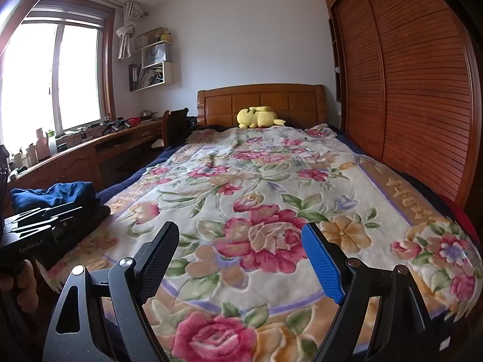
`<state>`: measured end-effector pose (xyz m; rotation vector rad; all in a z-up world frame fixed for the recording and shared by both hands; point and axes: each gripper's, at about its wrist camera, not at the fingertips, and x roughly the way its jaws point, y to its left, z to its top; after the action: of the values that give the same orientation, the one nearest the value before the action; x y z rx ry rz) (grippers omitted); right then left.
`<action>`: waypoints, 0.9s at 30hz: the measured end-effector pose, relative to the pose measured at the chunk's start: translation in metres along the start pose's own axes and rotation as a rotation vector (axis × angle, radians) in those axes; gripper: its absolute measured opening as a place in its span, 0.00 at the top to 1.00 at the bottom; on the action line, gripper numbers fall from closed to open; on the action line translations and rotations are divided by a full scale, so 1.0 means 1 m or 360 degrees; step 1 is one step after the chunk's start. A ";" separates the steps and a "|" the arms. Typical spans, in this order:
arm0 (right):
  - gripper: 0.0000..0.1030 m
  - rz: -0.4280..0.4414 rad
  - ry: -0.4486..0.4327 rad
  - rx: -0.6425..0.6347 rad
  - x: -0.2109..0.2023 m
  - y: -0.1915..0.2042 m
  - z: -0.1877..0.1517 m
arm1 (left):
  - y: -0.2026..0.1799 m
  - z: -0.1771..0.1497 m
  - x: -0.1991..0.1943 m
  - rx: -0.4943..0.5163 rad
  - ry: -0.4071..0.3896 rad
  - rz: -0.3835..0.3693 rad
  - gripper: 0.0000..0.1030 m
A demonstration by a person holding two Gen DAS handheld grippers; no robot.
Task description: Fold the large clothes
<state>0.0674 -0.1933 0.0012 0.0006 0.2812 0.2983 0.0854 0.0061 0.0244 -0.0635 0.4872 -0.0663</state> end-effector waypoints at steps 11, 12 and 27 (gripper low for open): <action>0.18 0.0009 0.0000 0.0000 0.000 -0.001 0.000 | 0.000 -0.001 0.000 -0.0005 0.0001 -0.0004 0.62; 0.18 0.0010 0.0000 0.0000 0.000 -0.002 0.000 | 0.000 -0.001 0.000 -0.0003 0.0000 -0.0002 0.62; 0.18 0.0020 -0.0008 -0.0001 -0.002 -0.003 0.000 | 0.000 -0.002 -0.001 -0.0002 -0.0002 -0.0004 0.62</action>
<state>0.0664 -0.1965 0.0014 0.0028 0.2763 0.3111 0.0842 0.0057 0.0232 -0.0651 0.4859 -0.0683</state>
